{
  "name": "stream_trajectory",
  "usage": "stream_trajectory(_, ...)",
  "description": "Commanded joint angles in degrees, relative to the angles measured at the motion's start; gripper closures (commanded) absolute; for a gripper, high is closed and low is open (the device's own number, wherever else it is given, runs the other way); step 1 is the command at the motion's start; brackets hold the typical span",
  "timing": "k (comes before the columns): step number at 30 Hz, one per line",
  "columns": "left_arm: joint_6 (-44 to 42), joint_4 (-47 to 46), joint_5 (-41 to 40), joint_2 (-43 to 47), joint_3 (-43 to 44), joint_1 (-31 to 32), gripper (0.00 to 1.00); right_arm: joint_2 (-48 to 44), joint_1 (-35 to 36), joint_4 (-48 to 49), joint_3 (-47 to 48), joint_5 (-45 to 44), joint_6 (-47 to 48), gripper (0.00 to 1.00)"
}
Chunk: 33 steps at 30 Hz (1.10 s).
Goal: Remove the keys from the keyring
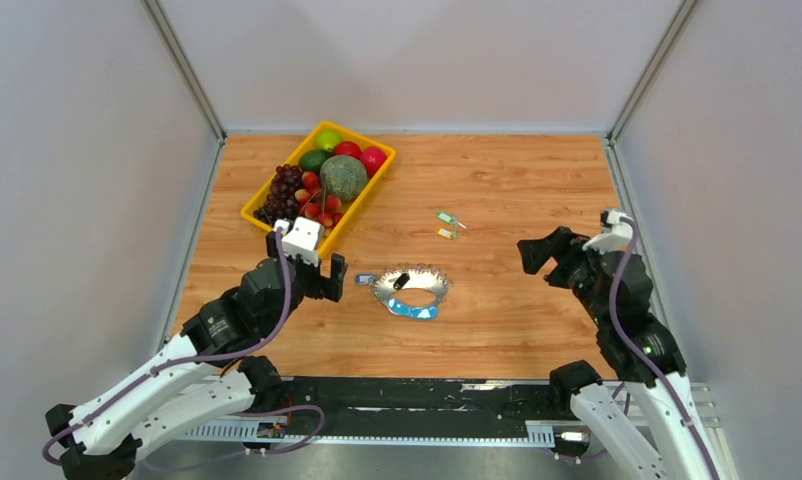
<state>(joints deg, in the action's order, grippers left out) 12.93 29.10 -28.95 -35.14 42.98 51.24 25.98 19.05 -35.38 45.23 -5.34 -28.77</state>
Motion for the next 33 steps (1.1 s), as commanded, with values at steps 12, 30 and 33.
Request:
stream_trajectory(12, 18.4, -3.0, 10.2, -8.2, 0.4, 0.1, 0.0, 30.3, 19.7, 13.9, 1.0, -4.8, -0.5, 0.37)
stream_trajectory(30, 5.3, -36.1, 2.8, -5.3, -23.3, 0.1, 0.0, 70.3, 29.7, 17.7, 19.4, -9.7, 1.9, 0.56)
stream_trajectory(33, 2.3, -38.1, 3.3, -4.8, -24.4, 0.1, 0.0, 74.2, 29.7, 17.4, 22.1, -11.5, 1.1, 0.57)
